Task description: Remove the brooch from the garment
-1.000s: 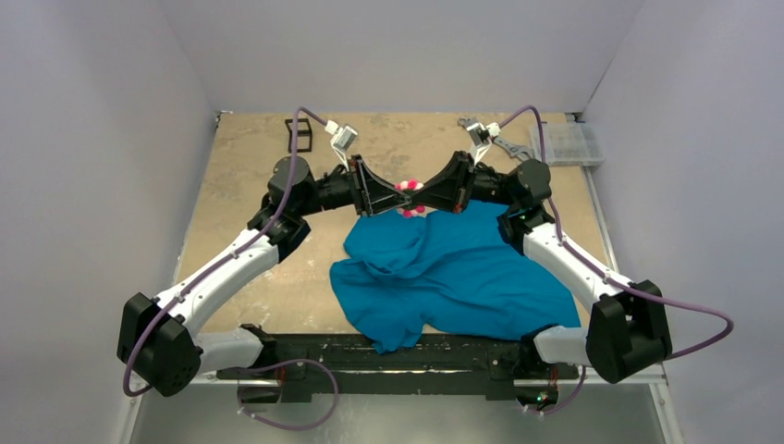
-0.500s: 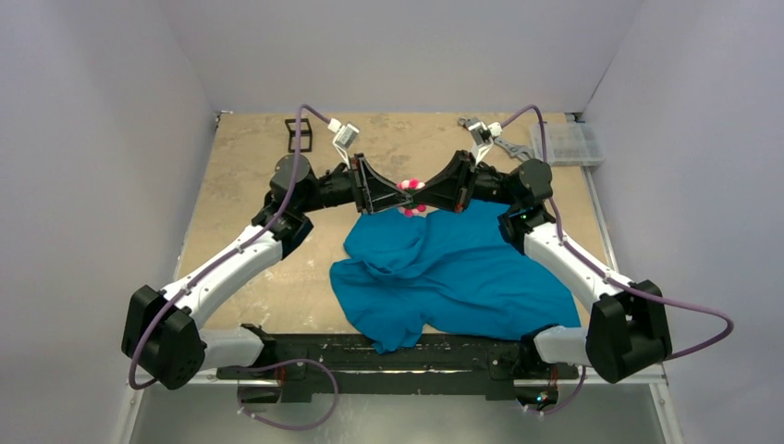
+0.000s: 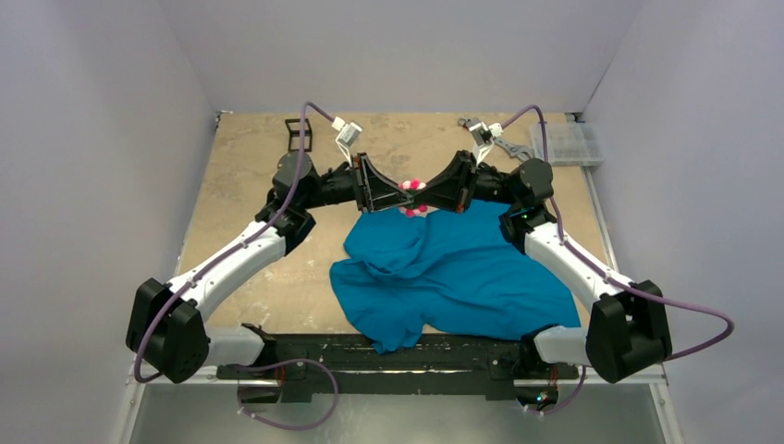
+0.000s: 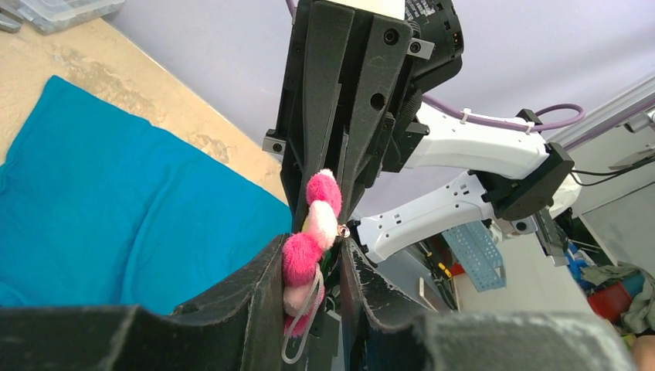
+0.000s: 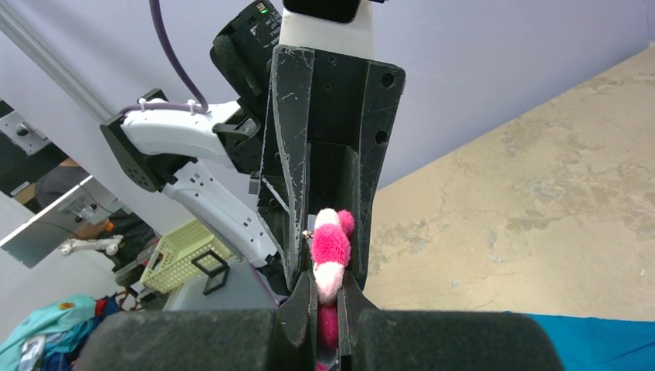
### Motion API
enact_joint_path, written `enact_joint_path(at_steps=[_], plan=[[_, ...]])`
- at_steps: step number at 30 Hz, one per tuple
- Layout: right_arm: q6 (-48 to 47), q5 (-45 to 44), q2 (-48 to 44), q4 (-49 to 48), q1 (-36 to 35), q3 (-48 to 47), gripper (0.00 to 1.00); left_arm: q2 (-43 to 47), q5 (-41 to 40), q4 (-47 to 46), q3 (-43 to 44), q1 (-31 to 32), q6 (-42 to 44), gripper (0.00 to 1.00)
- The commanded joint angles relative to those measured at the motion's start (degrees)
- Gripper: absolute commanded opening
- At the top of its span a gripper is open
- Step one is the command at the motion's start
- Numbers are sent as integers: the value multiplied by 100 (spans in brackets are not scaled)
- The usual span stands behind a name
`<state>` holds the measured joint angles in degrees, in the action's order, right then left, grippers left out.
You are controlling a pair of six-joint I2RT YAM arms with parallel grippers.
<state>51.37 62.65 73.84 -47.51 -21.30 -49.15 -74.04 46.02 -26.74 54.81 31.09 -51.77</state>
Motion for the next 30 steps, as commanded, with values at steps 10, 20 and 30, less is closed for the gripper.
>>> enact_joint_path(at_steps=[10, 20, 30], plan=[[-465, 722, -177, -18, -292, -314, 0, -363, -298, -425, 268, 11, -212, 24], [-1225, 810, -246, 825, -388, -505, 0, -478, -227, -553, 316, 36, -232, 24], [-1951, 769, -239, 1930, -434, -778, 0, -532, -87, -670, 428, 114, -49, 26]])
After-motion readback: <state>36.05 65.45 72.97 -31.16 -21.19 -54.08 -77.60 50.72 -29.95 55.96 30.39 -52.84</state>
